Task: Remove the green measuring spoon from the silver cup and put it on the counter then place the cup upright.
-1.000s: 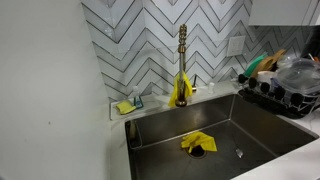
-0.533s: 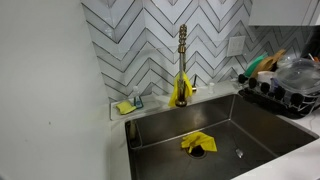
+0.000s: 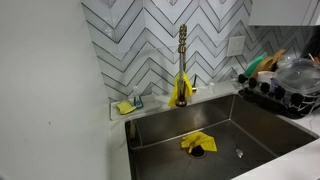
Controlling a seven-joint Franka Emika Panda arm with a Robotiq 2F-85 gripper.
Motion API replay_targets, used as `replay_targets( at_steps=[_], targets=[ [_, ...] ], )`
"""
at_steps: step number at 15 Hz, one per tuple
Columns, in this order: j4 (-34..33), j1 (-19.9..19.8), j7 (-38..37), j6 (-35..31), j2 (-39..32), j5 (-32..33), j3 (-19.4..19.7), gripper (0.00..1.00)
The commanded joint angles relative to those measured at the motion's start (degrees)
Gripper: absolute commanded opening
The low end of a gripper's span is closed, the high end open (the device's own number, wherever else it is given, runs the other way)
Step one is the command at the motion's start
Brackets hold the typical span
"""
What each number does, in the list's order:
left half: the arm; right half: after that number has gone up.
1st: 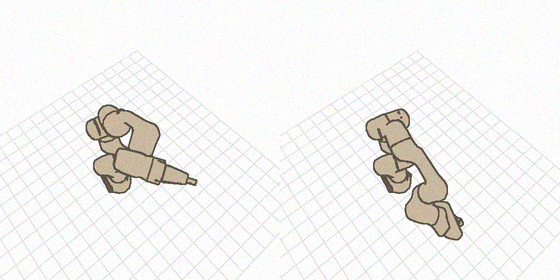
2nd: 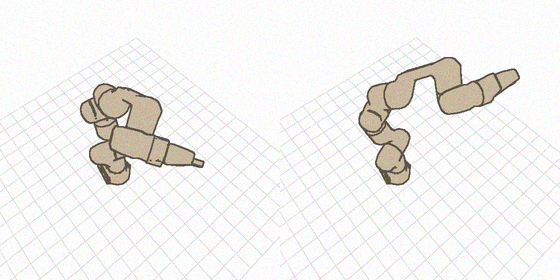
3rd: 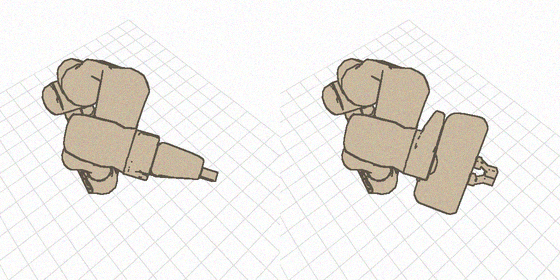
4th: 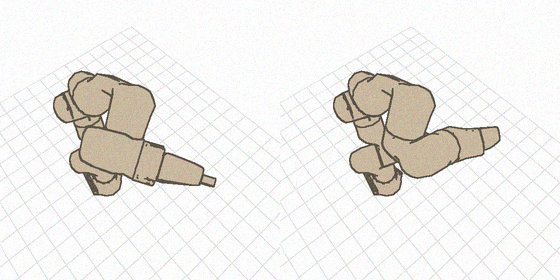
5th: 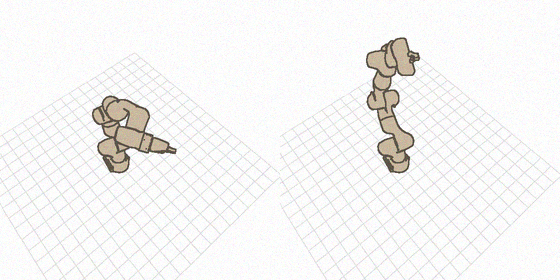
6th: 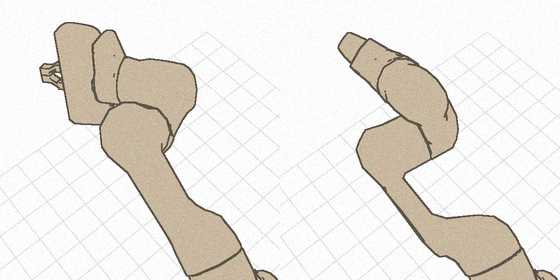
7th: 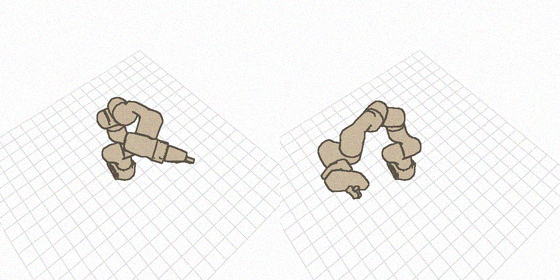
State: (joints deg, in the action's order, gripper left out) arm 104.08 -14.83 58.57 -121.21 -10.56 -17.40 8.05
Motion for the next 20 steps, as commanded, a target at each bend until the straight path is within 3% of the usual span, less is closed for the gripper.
replay_targets(
  at_steps=[1, 8, 12, 20],
  targets=[
    [-0.14, -0.14, -0.04, 0.15, -0.03, 0.09, -0.12, 1.00],
    [-1.28, 1.41, -2.91, 8.61, -0.43, 9.17, 0.14, 1.00],
    [-0.93, 2.84, -8.88, 6.32, -0.71, 15.31, -0.04, 1.00],
    [2.03, 6.44, -29.09, 1.27, -0.10, 24.79, -1.22, 1.00]
  ],
)
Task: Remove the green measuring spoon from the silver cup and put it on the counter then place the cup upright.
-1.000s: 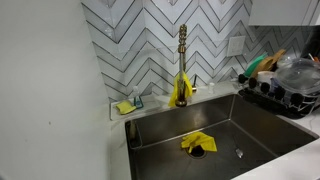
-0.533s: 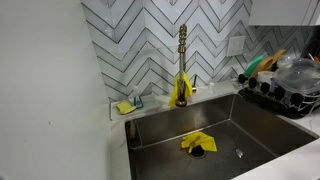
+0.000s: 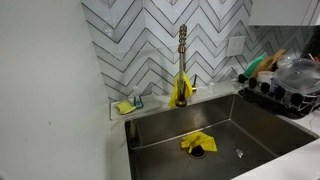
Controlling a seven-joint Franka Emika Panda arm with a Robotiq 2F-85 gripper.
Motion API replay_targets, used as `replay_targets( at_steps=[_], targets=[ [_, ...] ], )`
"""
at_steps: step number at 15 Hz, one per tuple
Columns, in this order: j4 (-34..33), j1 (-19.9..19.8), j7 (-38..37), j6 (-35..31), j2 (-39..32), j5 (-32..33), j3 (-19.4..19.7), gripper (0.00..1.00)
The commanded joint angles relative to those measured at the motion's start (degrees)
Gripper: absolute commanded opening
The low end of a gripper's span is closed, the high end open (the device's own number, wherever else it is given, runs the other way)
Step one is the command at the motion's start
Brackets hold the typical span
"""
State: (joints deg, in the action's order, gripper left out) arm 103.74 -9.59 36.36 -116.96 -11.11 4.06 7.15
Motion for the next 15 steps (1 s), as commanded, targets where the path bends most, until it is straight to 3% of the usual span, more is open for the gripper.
replay_targets(
  at_steps=[1, 3, 4, 14, 15],
  targets=[
    [3.57, 1.56, -9.10, -5.01, 0.71, 4.32, -0.52, 1.00],
    [5.02, 2.08, -12.87, -7.25, 0.79, 5.88, -0.77, 1.00],
    [2.06, 1.11, -9.06, -4.39, -0.19, 3.68, -1.18, 1.00],
    [3.26, 1.53, -11.53, -6.03, -0.20, 4.49, -1.27, 1.00],
    [3.62, 1.75, -12.92, -7.84, -0.49, 6.93, -0.75, 1.00]
  ],
)
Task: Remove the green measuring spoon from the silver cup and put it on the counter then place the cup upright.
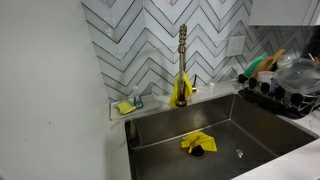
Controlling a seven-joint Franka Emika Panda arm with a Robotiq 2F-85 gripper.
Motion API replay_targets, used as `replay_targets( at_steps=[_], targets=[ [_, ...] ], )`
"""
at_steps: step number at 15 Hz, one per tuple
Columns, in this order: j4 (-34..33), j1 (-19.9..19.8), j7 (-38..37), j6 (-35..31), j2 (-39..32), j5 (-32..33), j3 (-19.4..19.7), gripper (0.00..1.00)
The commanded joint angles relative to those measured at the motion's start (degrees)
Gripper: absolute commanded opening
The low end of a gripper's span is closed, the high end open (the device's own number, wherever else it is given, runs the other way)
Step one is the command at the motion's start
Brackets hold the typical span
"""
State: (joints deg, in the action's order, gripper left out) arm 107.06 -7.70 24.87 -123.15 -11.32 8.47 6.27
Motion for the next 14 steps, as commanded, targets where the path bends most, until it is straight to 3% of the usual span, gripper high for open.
replay_targets(
  at_steps=[1, 5, 14],
  targets=[
    [0.66, -0.28, -1.35, -2.98, -0.38, 3.25, 0.34, 1.00],
    [1.91, -1.39, -1.76, -7.36, -0.95, 4.12, 1.08, 1.00],
    [3.54, -2.61, -1.96, -6.95, -0.66, 4.68, 2.18, 1.00]
  ],
)
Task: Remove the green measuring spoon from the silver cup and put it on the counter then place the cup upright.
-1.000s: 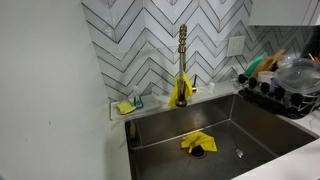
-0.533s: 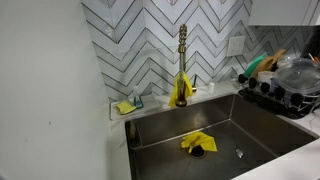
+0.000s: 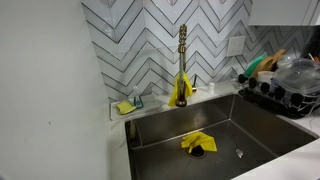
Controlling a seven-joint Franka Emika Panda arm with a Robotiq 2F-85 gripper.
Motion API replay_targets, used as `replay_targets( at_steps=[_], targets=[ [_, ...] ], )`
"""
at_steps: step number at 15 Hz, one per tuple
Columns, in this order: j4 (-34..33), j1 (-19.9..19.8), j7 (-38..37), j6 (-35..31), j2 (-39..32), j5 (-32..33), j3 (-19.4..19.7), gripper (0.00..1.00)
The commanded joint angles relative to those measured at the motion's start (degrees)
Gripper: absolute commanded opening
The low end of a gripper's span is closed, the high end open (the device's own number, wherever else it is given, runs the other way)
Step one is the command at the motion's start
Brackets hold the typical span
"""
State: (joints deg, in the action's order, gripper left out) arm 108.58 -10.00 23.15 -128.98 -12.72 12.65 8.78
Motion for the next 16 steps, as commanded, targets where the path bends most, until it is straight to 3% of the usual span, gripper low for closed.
replay_targets(
  at_steps=[1, 16],
  targets=[
    [2.07, -0.24, -0.30, -0.84, 0.67, 0.45, -0.40, 1.00],
    [2.97, 0.03, -1.49, -3.37, 0.06, 7.29, 0.32, 1.00]
  ],
)
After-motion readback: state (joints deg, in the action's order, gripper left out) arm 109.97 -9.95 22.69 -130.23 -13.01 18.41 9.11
